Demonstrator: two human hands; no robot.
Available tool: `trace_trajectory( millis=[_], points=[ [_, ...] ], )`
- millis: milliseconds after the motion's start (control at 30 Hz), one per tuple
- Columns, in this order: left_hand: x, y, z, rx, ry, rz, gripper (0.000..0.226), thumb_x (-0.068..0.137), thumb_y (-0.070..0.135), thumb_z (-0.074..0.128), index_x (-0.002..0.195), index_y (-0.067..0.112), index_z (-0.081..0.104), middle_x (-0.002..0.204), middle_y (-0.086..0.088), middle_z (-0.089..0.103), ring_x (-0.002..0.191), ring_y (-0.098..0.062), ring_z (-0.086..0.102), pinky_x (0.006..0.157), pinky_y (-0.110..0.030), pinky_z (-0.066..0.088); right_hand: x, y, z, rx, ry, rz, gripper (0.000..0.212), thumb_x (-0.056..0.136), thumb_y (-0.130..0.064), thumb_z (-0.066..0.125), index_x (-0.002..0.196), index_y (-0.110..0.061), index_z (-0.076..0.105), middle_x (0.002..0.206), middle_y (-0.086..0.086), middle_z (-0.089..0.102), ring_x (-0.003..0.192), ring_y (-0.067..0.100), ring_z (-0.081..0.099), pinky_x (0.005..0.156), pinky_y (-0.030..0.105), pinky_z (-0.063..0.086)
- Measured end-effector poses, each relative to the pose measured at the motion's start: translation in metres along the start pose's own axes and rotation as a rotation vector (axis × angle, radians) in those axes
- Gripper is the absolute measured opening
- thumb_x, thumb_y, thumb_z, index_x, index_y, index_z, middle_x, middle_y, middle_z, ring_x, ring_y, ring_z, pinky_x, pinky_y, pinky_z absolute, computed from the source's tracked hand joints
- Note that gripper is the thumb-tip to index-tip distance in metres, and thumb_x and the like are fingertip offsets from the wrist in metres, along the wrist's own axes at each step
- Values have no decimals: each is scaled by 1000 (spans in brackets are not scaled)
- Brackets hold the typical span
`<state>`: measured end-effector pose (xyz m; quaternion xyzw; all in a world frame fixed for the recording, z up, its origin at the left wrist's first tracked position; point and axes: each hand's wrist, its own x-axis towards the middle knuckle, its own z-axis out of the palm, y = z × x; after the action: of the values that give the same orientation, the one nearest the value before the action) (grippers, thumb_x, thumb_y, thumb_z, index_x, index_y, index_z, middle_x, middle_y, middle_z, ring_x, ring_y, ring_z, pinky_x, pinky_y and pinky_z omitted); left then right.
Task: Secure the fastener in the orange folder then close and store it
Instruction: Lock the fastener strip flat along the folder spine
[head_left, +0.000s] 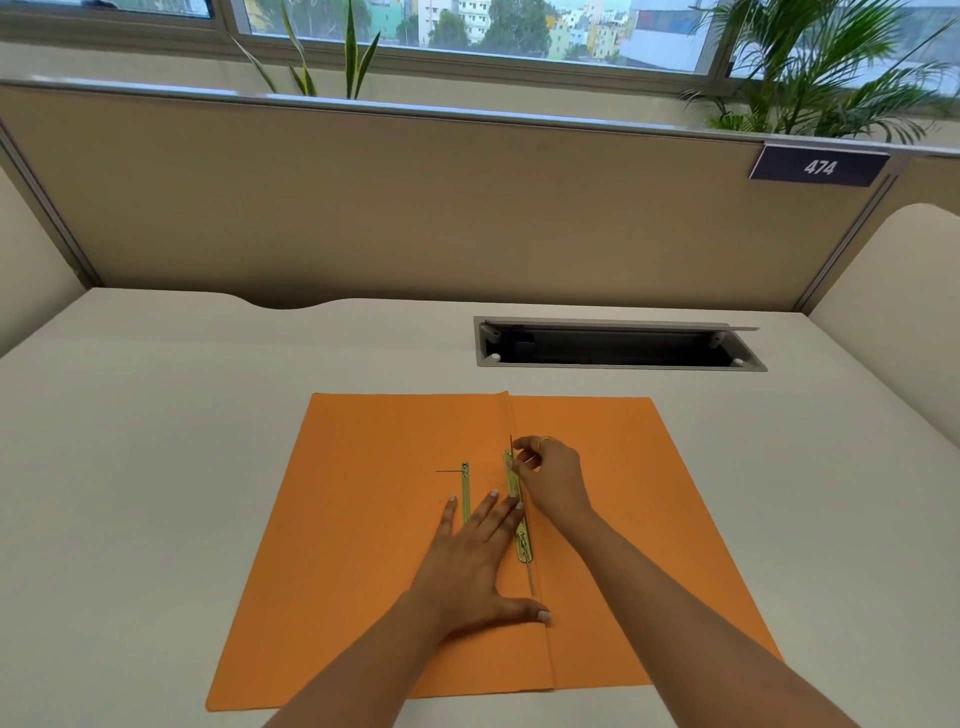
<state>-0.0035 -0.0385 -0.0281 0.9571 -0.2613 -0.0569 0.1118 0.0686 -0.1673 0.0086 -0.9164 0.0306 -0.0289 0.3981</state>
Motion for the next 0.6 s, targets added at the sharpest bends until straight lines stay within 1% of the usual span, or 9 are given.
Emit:
trace_trajectory(
  millis=[100, 200, 233, 267, 300, 333, 367, 433, 600],
  points=[
    [0, 1, 1, 0, 6, 12, 122, 52, 91, 16, 148, 20, -4, 159, 8, -4, 142, -8, -18, 112, -48, -21, 5, -3, 0, -16, -13, 22, 21, 84, -7, 61, 102, 2, 67, 107, 21, 68, 98, 30, 63, 87, 33, 49],
    [0, 1, 0, -17, 21, 18, 122, 52, 92, 16, 149, 19, 0, 159, 7, 0, 139, -10, -20, 110, -47, -21, 10, -1, 0, -24, -8, 51, 17, 84, -7, 60, 97, 1, 69, 105, 19, 70, 97, 29, 64, 83, 27, 47],
    [0, 0, 1, 1, 53, 25, 121, 54, 93, 16, 149, 18, 7, 159, 6, 8, 142, -12, -12, 109, -47, -17, 12, 0, 0, -23, -5, 62, 17, 84, -7, 61, 97, 0, 69, 104, 18, 70, 97, 28, 64, 80, 24, 45],
    [-1, -1, 1, 12, 49, 21, 119, 57, 94, 14, 147, 17, 19, 156, 5, 22, 144, -15, 4, 109, -47, -11, 13, 1, 0, -19, 1, 72, 16, 84, -7, 61, 96, 0, 69, 103, 18, 71, 96, 28, 64, 77, 22, 42],
    [-2, -1, -1, 3, -7, -5, 115, 60, 94, 13, 143, 16, 32, 150, 4, 38, 141, -16, 24, 108, -48, -3, 14, 3, -1, -13, 10, 87, 16, 84, -7, 61, 96, 1, 69, 102, 18, 71, 96, 29, 64, 75, 21, 40],
    [-2, -2, 1, 4, -25, -17, 112, 62, 93, 12, 137, 16, 42, 142, 5, 48, 135, -15, 39, 106, -48, 3, 16, 4, -1, -5, 18, 101, 15, 84, -6, 61, 95, 1, 69, 101, 19, 71, 96, 29, 64, 74, 20, 39],
    [-1, -2, 3, 6, -14, -20, 110, 62, 93, 12, 134, 17, 46, 138, 6, 53, 131, -14, 45, 104, -48, 7, 17, 5, -2, 4, 24, 113, 14, 84, -6, 61, 93, 1, 69, 100, 19, 71, 95, 29, 64, 74, 21, 39],
    [1, -3, 4, -1, -34, -24, 109, 62, 93, 13, 133, 17, 48, 137, 7, 54, 129, -14, 48, 103, -48, 10, 19, 8, -2, 15, 33, 134, 13, 83, -6, 62, 92, 2, 69, 99, 20, 71, 95, 29, 64, 74, 22, 39],
    [1, -3, 6, 29, -14, -44, 110, 62, 93, 13, 133, 16, 46, 137, 6, 54, 129, -14, 47, 100, -49, 16, 23, 11, -2, -12, 23, 148, 14, 81, -8, 66, 91, 2, 70, 98, 19, 71, 92, 29, 64, 74, 24, 42]
  ],
)
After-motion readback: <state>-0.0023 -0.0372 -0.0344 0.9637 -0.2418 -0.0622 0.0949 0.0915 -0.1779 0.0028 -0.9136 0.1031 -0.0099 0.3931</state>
